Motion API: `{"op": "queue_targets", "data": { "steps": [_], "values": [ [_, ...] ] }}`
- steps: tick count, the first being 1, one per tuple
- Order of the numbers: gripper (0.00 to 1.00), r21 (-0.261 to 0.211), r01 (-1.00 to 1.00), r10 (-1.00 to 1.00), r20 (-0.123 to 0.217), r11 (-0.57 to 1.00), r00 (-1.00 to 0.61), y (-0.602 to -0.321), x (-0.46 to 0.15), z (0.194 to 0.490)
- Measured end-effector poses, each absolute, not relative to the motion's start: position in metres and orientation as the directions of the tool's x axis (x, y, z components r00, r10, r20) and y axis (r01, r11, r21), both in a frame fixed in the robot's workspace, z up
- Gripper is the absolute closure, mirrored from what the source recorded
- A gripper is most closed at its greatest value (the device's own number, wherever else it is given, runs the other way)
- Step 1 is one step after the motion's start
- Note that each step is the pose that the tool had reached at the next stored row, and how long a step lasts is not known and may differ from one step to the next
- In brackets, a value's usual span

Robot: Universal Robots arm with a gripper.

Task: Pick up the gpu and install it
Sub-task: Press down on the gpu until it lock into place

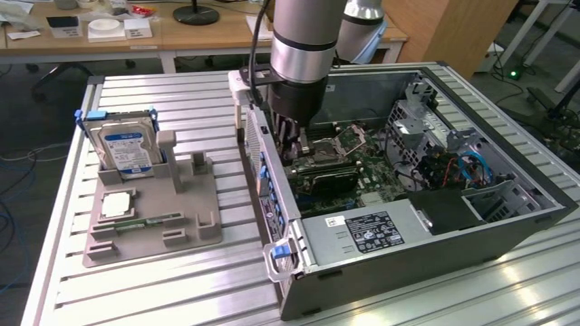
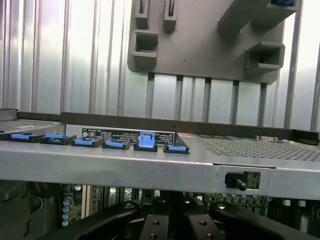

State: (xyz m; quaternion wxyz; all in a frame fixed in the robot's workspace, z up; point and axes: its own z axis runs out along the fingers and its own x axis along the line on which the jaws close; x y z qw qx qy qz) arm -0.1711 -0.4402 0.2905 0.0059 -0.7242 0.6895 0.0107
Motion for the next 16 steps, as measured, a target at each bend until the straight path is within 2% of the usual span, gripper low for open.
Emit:
{"op": "queue_targets", "data": {
  "steps": [16],
  "values": [
    [0.89,0.007,-0.999,-0.999,-0.024,-0.049,0.049,-0.452,-0.171,0.290]
  ]
}}
